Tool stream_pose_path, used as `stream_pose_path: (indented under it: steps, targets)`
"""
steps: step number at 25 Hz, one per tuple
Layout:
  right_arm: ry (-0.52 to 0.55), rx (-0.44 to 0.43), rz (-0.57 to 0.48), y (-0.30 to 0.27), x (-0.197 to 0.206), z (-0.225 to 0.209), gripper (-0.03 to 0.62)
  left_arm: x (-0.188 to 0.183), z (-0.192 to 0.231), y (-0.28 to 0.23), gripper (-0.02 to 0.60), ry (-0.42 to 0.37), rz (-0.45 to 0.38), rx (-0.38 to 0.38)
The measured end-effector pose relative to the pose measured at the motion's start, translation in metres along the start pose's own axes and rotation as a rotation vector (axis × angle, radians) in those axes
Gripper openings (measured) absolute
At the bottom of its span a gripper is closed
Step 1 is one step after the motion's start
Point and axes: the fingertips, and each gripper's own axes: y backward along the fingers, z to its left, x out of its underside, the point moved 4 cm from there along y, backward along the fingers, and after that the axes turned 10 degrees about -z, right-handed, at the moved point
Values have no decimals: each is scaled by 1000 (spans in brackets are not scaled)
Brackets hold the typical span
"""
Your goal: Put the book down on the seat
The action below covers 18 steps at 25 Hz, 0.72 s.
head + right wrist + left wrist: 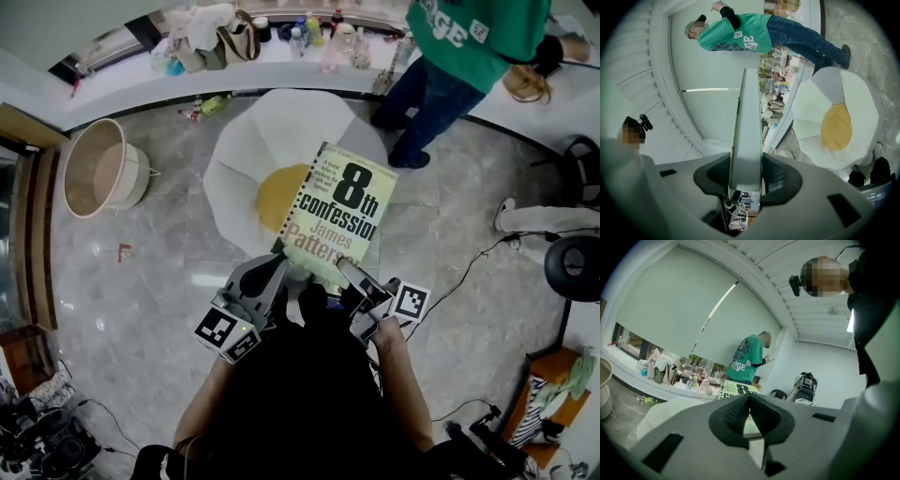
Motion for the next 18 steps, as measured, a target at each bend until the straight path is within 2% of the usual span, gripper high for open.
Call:
stream_pose_path:
  steps: [8, 18]
  targets:
    - [3, 10, -3, 3, 1, -3, 181, 3, 0, -12, 12, -11, 11, 27]
    - [-5, 45, -3, 1, 5, -16, 181, 20, 9, -15, 12, -11, 83, 54]
